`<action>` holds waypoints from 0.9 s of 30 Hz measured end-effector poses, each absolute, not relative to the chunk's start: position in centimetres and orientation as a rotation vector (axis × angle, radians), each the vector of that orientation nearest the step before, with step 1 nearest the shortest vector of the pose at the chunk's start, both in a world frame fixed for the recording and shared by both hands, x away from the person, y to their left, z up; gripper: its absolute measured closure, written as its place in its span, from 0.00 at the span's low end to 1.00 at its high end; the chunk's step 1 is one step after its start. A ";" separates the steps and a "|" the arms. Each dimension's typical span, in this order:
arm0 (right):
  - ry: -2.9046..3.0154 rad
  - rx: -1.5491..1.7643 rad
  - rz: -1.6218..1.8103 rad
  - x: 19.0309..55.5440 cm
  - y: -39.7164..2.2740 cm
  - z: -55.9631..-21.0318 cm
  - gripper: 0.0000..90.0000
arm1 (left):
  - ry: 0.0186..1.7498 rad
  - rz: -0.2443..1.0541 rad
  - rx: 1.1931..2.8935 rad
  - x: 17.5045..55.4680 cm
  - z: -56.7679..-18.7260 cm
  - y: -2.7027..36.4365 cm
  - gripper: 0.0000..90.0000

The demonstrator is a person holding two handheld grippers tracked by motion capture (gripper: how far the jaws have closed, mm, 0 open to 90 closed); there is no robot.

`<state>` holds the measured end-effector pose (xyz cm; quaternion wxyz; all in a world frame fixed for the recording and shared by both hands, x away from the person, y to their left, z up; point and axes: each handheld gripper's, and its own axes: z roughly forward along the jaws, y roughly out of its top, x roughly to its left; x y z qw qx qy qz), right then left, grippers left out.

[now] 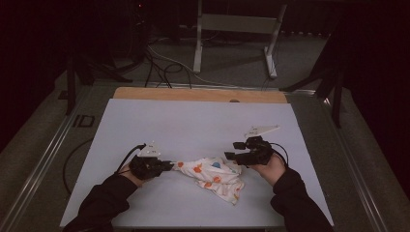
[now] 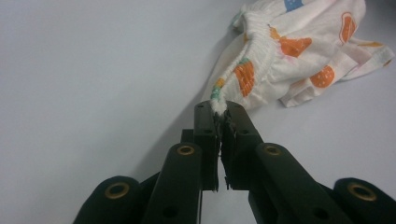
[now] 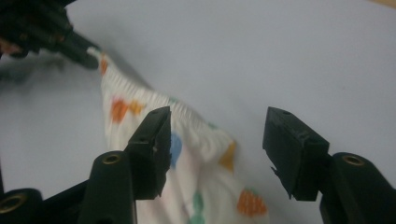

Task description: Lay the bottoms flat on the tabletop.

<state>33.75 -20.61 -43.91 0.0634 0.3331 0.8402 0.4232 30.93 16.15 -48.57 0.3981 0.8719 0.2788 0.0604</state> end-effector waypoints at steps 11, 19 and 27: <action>2.705 0.988 1.153 35.7 -16.5 -47.2 0.54 | 0.701 0.149 2.203 30.8 -48.6 16.1 0.95; 2.797 0.976 0.984 34.9 -14.9 -50.0 0.57 | 0.698 0.144 2.204 30.7 -48.7 16.2 0.95; 2.787 1.005 1.040 35.0 -16.5 -49.8 0.62 | 0.703 0.144 2.209 30.6 -48.8 16.2 0.95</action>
